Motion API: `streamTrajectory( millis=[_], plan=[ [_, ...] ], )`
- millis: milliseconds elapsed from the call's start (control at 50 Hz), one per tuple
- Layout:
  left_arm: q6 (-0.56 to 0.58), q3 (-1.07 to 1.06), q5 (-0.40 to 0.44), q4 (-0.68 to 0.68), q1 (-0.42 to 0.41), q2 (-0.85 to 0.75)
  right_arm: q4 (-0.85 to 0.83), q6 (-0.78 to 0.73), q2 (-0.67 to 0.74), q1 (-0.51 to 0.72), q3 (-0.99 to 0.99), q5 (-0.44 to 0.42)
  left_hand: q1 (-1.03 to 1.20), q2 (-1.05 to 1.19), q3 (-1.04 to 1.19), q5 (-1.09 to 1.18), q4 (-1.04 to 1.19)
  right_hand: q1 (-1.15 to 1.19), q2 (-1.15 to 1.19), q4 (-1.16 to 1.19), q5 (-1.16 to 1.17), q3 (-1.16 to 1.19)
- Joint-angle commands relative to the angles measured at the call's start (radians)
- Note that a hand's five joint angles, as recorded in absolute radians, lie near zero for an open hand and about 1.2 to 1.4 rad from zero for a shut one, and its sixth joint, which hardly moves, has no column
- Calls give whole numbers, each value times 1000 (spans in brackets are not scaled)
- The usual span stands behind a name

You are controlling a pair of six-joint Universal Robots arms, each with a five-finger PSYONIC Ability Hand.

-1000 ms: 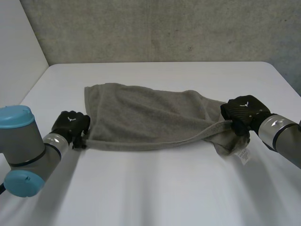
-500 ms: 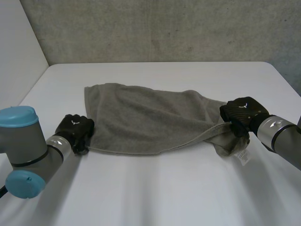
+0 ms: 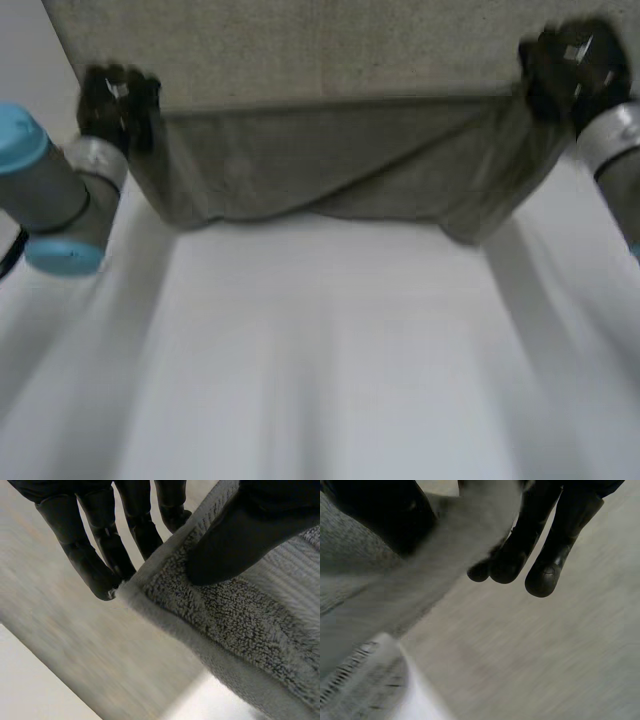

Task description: Fold the towel.

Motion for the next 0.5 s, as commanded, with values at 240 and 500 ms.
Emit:
streamTrajectory(
  millis=[240, 500],
  plan=[
    [-76, -44, -13, 335, -41, 134, -189, 49, -3, 11, -35, -60, -82, -120, -144, -277, -120, 50, 45, 48, 51, 44],
    [-21, -573, 185, 153, 77, 214, 544, -40, -11, -9, 147, -175, -82, -120, -144, -277, -120, 50, 45, 48, 51, 44]
  ],
)
